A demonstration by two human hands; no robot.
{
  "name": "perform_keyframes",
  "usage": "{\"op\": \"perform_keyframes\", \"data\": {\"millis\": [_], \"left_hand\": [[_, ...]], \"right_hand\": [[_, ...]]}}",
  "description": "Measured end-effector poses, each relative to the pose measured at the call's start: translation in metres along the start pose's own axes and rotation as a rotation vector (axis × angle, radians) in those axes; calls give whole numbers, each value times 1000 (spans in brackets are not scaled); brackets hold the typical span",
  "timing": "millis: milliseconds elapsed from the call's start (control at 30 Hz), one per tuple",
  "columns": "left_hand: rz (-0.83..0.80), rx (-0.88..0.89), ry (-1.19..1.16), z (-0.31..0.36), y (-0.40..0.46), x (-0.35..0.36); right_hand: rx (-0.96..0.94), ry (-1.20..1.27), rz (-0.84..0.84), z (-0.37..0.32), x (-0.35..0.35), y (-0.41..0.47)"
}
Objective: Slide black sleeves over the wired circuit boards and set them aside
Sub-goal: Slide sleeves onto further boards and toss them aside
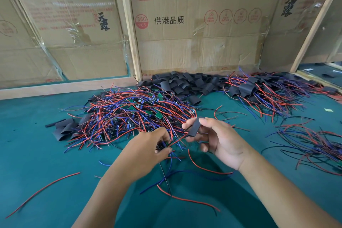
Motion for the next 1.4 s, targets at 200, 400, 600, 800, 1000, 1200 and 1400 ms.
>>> {"op": "perform_keyframes", "data": {"millis": [200, 400, 600, 800, 1000, 1200, 1400], "left_hand": [[17, -29, 39, -8, 1, -1], [65, 61, 14, 1, 0, 4], [132, -56, -359, 16, -2, 25], [137, -161, -526, 22, 0, 30], [254, -131, -384, 18, 1, 25], [319, -117, -377, 12, 2, 15], [314, -110, -398, 13, 1, 14]], "right_hand": [[-21, 28, 59, -6, -7, 1], [-18, -34, 2, 4, 4, 0], [-84, -92, -48, 3, 8, -4], [-116, -110, -74, -4, 0, -3], [-172, -54, 19, -6, -10, 2], [-580, -810, 354, -15, -37, 6], [-780, -1026, 282, -16, -31, 3]]}}
Point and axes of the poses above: each hand's wrist, its own y-axis towards the middle knuckle, its own x-axis out of the palm, z = x × y, the point moved 2 cm from there along y, towards the middle knuckle, and after that the axes turned 12 degrees about z, right-handed, at the moved point
